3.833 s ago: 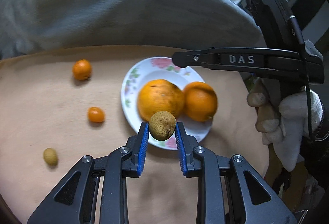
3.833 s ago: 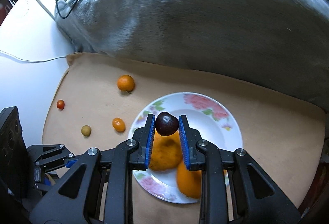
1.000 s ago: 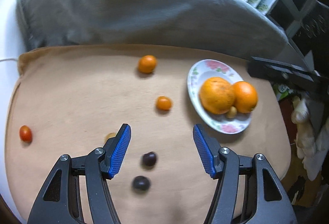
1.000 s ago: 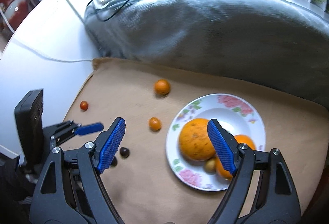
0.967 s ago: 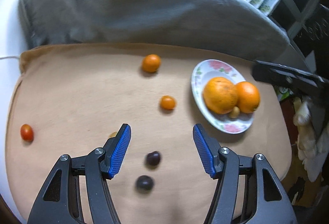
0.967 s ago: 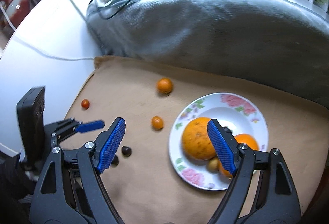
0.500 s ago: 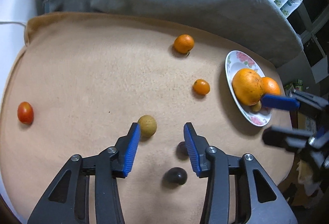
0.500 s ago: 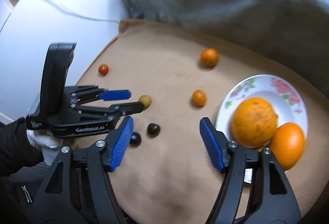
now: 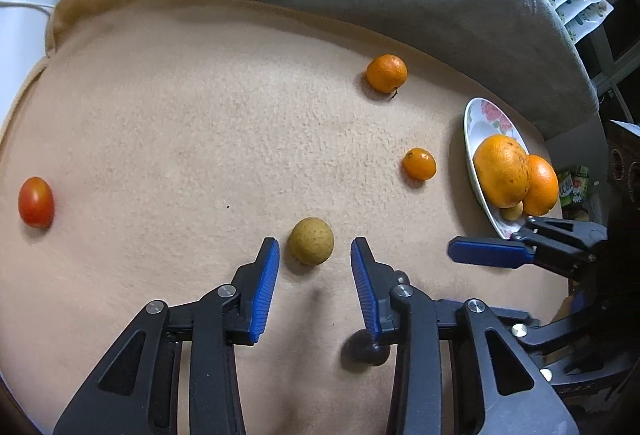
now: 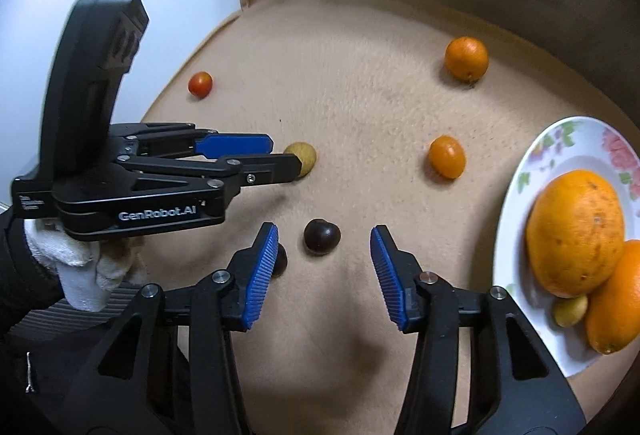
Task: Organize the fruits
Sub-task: 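Close the left gripper on the brown fruit while the right gripper grasps the grape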
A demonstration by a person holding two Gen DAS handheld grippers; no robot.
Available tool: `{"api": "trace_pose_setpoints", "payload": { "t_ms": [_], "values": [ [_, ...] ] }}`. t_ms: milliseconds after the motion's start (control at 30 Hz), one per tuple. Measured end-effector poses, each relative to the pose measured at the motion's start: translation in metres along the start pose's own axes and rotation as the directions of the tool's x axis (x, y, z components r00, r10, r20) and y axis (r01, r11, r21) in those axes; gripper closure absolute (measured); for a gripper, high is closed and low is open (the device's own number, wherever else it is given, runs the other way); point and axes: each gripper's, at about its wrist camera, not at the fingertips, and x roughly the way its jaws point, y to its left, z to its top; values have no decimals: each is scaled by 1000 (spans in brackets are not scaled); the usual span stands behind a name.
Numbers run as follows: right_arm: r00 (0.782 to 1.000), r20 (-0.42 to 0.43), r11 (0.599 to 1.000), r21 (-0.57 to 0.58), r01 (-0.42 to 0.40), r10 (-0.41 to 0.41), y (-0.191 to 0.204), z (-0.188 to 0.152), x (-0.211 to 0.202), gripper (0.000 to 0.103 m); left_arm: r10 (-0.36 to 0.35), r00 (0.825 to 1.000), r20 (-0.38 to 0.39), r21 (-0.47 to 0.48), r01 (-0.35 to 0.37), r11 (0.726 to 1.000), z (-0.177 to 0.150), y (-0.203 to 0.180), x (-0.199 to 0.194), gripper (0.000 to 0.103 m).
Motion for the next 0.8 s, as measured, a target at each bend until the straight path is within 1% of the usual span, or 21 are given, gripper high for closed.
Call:
{"api": "trace_pose_setpoints", "payload": {
  "t_ms": [67,200,233,433,500,600,667,800],
  "values": [
    [1000,-13,1000,-2,1,-1,-1,1,6,56,-3,1000,-5,-2,3,1000,1,-1,3,68],
    [1000,-29,1000,12,-2,2,-4,2,15,58,0,1000,-10,-1,0,1000,1,-2,6,68],
    [999,-44,1000,4,-12,12,-4,3,17,59,2,1000,-12,-3,-2,1000,1,-2,7,68],
    [998,-57,1000,4,-19,20,0,7,26,63,-3,1000,-18,-20,3,1000,2,2,11,69],
    [998,-63,1000,-1,-17,17,2,8,30,64,-4,1000,-20,-26,3,1000,3,3,13,71],
    [997,-70,1000,-4,-14,14,3,8,33,65,-1,1000,-23,-28,0,1000,3,5,16,71],
    [997,-78,1000,-10,-10,9,5,9,37,70,-2,1000,-24,-30,1,1000,3,5,17,74],
    [996,-85,1000,-12,-7,6,7,9,41,73,-4,1000,-23,-32,4,999,3,7,17,74]
  ]
}}
